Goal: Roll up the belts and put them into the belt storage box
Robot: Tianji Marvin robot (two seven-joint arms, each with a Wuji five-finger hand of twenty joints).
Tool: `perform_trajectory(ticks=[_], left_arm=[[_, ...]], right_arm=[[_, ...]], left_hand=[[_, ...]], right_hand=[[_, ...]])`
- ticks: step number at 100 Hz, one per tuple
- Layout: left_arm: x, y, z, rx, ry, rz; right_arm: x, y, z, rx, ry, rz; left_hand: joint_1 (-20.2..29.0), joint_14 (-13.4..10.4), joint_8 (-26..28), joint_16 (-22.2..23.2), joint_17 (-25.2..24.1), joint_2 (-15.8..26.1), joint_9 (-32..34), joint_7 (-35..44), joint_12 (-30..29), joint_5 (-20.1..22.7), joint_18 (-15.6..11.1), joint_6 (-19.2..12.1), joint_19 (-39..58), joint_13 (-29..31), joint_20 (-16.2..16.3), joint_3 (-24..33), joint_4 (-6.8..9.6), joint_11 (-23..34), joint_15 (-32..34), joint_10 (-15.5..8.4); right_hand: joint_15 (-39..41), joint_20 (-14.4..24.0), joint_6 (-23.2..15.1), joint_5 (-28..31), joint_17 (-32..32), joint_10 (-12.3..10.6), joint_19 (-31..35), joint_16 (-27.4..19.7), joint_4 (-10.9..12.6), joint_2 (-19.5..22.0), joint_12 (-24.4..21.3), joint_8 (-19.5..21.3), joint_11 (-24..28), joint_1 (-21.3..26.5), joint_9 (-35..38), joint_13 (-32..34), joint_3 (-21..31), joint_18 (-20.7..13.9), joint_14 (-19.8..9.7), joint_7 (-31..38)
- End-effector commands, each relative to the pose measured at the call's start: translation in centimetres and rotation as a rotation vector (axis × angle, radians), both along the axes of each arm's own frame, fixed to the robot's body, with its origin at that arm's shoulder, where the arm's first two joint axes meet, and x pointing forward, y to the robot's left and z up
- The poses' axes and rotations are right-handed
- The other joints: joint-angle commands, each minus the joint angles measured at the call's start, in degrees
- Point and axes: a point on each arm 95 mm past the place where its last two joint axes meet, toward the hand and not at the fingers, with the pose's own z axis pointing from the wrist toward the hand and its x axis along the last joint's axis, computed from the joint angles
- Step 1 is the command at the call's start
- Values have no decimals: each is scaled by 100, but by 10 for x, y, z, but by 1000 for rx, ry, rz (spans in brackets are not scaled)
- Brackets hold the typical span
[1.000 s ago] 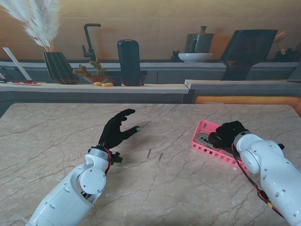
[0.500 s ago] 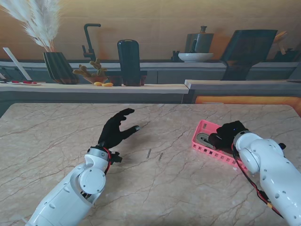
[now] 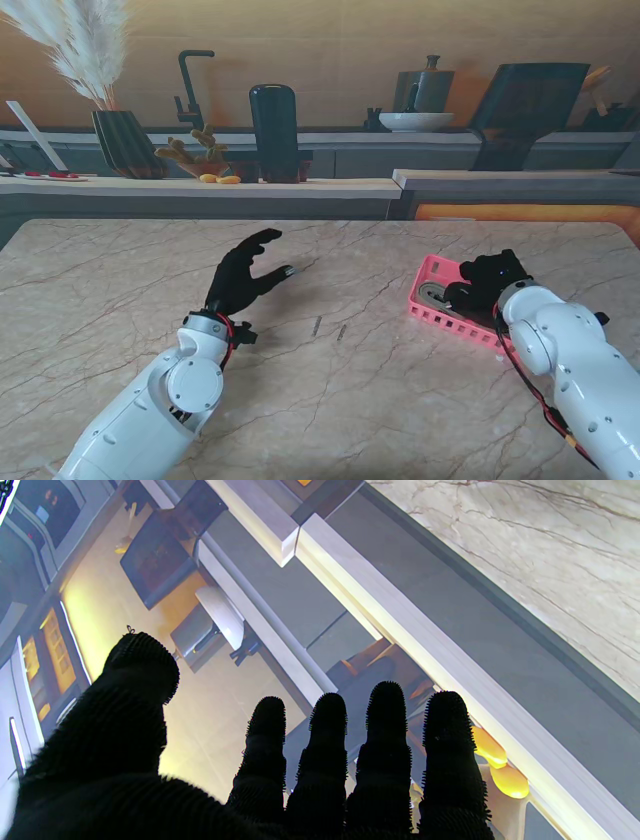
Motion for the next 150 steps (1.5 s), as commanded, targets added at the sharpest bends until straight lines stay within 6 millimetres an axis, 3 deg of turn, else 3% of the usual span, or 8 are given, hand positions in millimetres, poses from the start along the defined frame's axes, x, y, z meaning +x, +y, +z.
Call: perform_trajectory(ticks=[1,30,54,68,70,82,104,150], left_arm=[[-3,-2,0,-10,0,-1],[-8,9,3,-23,46,-40],[-13,16,4,-28,82,-82],[-16,21,4,-26,132,-122],[-17,22,4,-25,138,-126],[-19,29,4,-27,145,-123],[-28,45,3,-48,181,-166],[-37,54,8,-30,135,-205]], right_arm=[[-1,6,3,0,-5,13],[-18,33,14,243,-146,81],[-42,84,17,619,-170,122],[-51,114,13,826,-160,131],[-53,117,13,849,-156,137],[-68,130,5,978,-129,158],[-95,134,-11,1120,-181,143],[-106,129,-10,1179,-186,161]], left_hand=[[98,-181,65,25,-9,210,56,-184,40,102,-117,-170,-39,29,104,-143,236,-45,-18,-71],[-85,-55,-60,-183,-103,54,78,-407,-132,355,-76,-139,-497,-152,-115,-281,221,-361,-372,75],[-106,10,-128,-341,-111,75,253,-731,-225,706,-26,-71,-914,-191,-235,-505,224,-643,-680,152],[-129,45,-104,-445,-167,221,338,-828,-277,1111,-19,137,-1246,-294,-323,-804,223,-798,-870,232],[12,42,-72,-465,-149,313,357,-909,-269,1161,-12,169,-1336,-293,-265,-1160,268,-821,-886,248],[69,79,-82,-470,-126,315,410,-971,-283,1255,35,285,-1371,-251,-245,-1316,285,-864,-894,285],[88,57,-152,-508,-130,223,360,-1144,-329,1090,43,100,-1481,-260,-282,-1359,296,-985,-982,239],[33,33,-200,-591,-52,27,253,-1239,-392,873,34,-34,-1830,-274,-351,-1204,303,-1124,-1130,231]], right_hand=[[-61,164,148,-181,-99,188,-98,-28,137,37,1,56,-97,-259,-181,-216,-107,163,134,-60],[-475,-6,-17,-478,-112,-48,-653,-291,278,-524,-65,210,-95,738,-451,-305,208,378,-44,65],[-1841,-197,-1016,-889,-187,-248,-1439,-987,437,-1048,-239,234,-655,1339,-692,-638,355,461,218,592],[-2110,-148,-497,-1003,-207,-229,-1743,-1109,622,-1379,-215,81,-735,1636,-847,-733,865,305,147,495],[-2123,-141,-443,-1030,-216,-237,-1768,-1114,633,-1405,-215,62,-739,1673,-863,-745,929,278,121,468],[-2200,-112,-316,-1011,-213,-303,-1961,-1159,587,-1466,-229,-5,-758,1602,-811,-759,1089,138,-14,362],[-2263,122,-240,-569,-191,-179,-2204,-1093,389,-1218,-255,-27,-999,1104,-434,-575,-54,216,15,102],[-2128,281,-255,-477,-130,-119,-2294,-925,368,-954,-157,81,-941,800,-344,-470,1,222,13,-6]])
